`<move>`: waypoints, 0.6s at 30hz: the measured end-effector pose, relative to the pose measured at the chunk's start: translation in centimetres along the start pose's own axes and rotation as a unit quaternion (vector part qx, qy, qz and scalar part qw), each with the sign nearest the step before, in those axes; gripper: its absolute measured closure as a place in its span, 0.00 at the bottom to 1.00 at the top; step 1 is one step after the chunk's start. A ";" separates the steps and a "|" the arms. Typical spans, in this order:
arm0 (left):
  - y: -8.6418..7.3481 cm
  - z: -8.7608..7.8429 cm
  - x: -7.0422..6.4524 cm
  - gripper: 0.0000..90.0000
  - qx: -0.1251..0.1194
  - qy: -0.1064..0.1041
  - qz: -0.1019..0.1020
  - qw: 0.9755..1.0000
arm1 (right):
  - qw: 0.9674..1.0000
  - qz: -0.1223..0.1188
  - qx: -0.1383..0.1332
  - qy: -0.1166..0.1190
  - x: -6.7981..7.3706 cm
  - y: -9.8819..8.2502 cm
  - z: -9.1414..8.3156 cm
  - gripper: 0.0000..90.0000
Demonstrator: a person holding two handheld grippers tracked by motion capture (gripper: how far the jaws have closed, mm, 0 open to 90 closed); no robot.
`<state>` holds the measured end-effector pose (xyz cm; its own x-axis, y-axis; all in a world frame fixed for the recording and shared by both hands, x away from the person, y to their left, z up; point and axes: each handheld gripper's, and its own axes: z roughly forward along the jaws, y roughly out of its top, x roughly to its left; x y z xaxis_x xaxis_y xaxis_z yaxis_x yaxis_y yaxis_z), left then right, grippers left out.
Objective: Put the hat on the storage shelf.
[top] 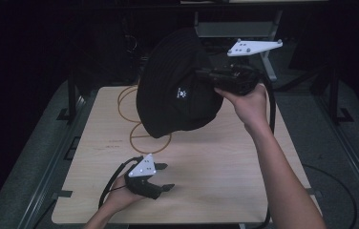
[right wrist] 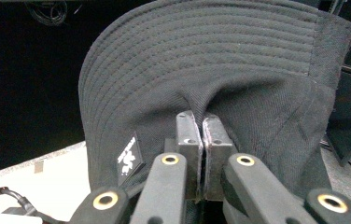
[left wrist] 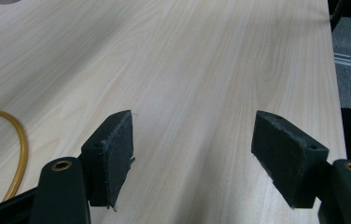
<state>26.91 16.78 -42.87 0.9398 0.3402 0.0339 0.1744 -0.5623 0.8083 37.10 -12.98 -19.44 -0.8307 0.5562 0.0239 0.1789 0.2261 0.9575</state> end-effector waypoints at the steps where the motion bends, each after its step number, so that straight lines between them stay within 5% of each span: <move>1: 0.0 0.0 0.0 0.32 0.000 0.000 0.000 1.000 | 1.000 0.000 0.000 0.000 0.0 0.0 0.0 0.98; 18: -0.3 0.3 0.1 0.32 0.006 -0.003 0.002 1.000 | 1.000 -0.005 0.004 0.017 0.4 2.5 3.0 0.98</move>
<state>27.08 16.76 -43.25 0.9424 0.3327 0.0343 0.1730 -0.5726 0.8014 38.80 -9.85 -17.94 -0.8502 0.5259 0.0235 0.1737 0.2380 0.9556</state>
